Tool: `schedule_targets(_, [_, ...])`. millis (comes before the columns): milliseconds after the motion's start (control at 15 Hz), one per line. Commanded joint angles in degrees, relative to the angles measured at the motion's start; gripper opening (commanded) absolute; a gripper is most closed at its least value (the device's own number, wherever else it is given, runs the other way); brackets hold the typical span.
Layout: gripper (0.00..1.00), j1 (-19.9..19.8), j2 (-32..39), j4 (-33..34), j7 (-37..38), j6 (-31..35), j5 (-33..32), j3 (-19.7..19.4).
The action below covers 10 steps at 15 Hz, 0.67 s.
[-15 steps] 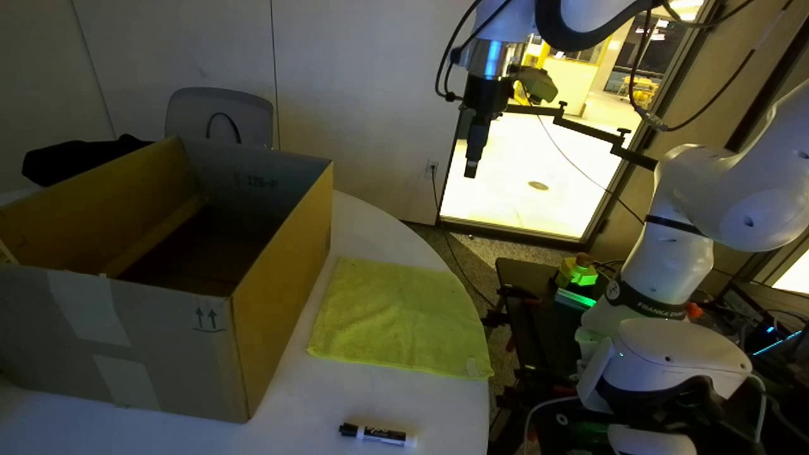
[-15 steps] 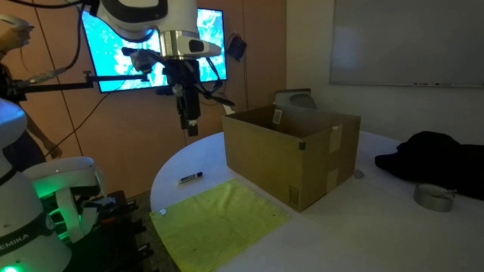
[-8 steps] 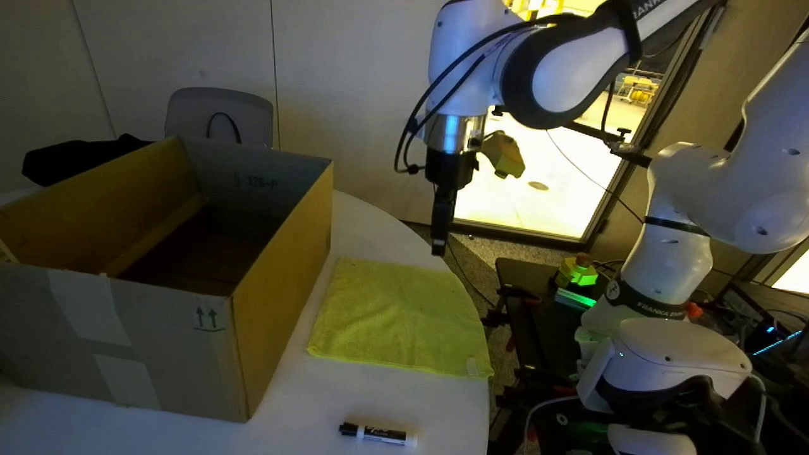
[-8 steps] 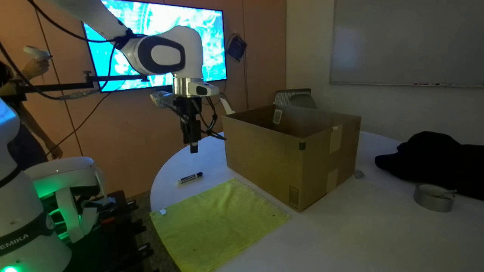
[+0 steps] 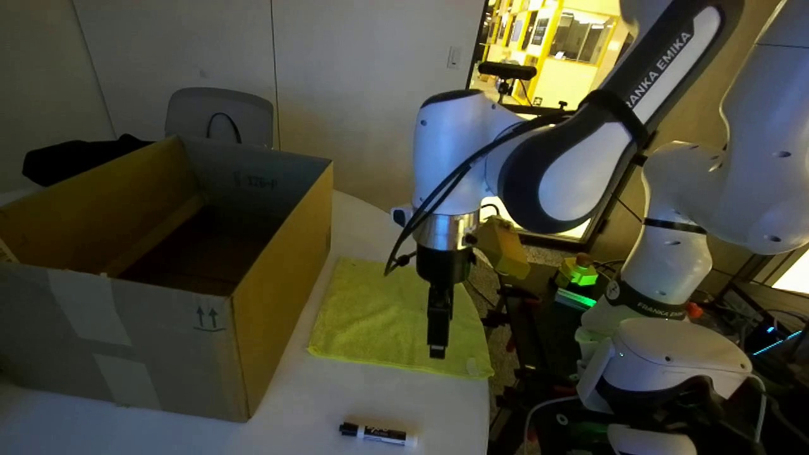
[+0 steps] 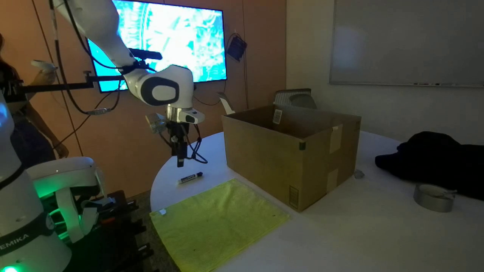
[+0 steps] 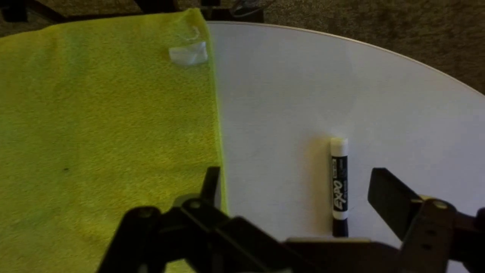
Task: Put the marker on the cloth, fold it and then put it in the box
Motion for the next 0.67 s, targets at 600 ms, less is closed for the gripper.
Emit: schedule_targets(600, [1.00,10.45,22.15,11.43,8.57,19.80,-8.27,0.59])
